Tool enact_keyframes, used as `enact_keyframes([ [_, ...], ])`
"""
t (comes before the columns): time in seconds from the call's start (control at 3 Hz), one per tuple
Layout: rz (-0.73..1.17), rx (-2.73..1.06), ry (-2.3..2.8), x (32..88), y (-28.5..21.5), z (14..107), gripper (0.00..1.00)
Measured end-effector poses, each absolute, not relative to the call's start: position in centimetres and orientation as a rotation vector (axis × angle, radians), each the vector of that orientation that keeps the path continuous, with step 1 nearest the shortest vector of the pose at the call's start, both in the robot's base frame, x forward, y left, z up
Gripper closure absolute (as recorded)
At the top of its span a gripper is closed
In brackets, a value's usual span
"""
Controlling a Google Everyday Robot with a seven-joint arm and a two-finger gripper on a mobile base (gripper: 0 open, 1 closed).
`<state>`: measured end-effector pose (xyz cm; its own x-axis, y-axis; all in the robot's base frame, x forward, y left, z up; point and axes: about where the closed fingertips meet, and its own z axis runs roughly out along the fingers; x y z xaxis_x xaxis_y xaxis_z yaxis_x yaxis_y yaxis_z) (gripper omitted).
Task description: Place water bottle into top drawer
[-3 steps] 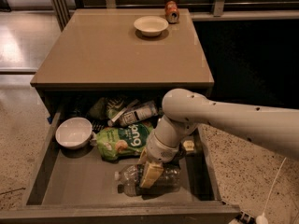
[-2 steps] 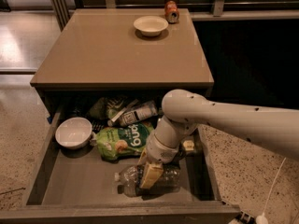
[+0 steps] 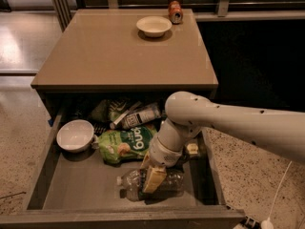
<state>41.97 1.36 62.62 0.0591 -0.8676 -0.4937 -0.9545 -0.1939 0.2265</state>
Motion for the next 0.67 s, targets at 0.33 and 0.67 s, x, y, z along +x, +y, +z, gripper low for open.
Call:
enact_keyframes([
  [0.33,0.813,-2.163,1.884,41.96,1.36,62.62,0.39],
  [0.67,0.813,-2.163,1.884,41.96,1.36,62.62,0.15],
])
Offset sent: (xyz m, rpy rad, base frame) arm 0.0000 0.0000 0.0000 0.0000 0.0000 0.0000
